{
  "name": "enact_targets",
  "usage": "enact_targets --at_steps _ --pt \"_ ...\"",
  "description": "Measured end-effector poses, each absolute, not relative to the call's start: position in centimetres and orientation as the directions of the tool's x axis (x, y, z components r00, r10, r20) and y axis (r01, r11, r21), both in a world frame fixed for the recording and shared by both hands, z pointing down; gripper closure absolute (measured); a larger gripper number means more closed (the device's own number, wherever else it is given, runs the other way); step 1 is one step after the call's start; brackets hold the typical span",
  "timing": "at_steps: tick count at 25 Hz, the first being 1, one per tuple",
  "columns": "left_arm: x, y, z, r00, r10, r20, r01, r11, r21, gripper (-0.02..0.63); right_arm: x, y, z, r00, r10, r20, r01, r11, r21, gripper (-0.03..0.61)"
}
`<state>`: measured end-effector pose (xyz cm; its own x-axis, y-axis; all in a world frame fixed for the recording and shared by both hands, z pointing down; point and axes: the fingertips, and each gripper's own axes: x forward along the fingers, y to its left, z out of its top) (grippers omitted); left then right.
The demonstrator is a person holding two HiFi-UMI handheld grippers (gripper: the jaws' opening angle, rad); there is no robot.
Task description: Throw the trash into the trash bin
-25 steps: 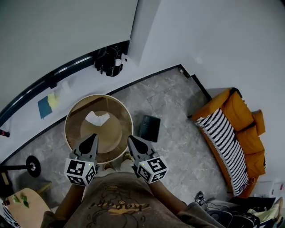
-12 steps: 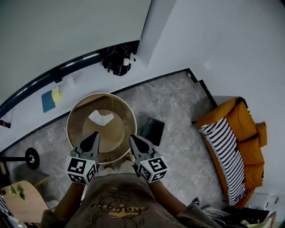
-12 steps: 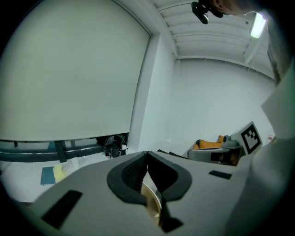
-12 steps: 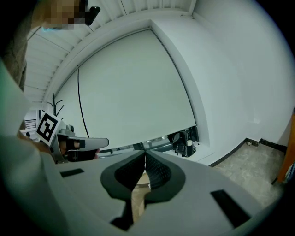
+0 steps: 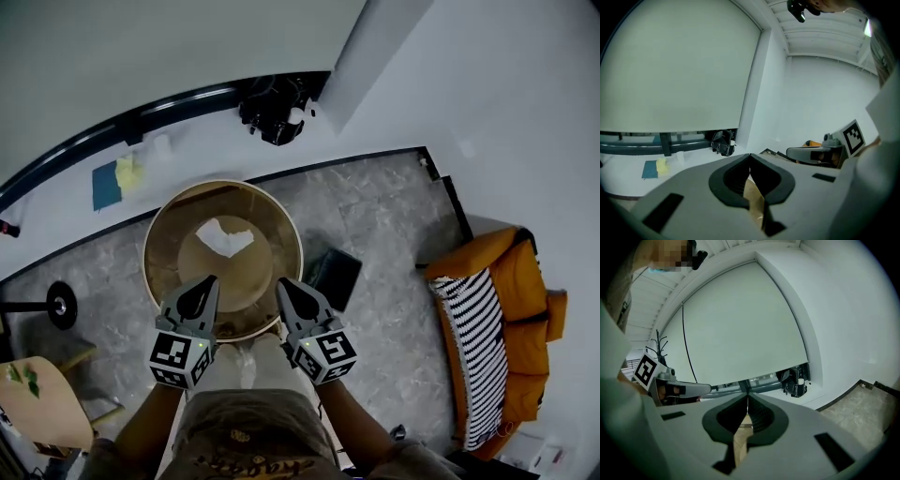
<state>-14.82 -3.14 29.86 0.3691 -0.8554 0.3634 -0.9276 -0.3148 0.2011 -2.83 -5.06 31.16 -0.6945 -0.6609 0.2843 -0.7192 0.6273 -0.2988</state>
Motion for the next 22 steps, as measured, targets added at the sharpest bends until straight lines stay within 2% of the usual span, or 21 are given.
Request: enact_targets --at_steps 15,22 --pt "-17.2 -6.6 44.2 0.283 -0.863 0.418 -0.958 -0.234 0.165 0.594 -6.3 -7.3 44.7 -0.743 -0.582 0.331 -0.669 0.665 -0.333 0.560" --pt "-17.0 -6.0 49.7 0.293 -0.847 0.444 -0.955 -0.234 0.184 0.595 -7.4 -7.2 49.8 -0.763 -0.539 0.356 -0.642 0.693 -0.327 0.559"
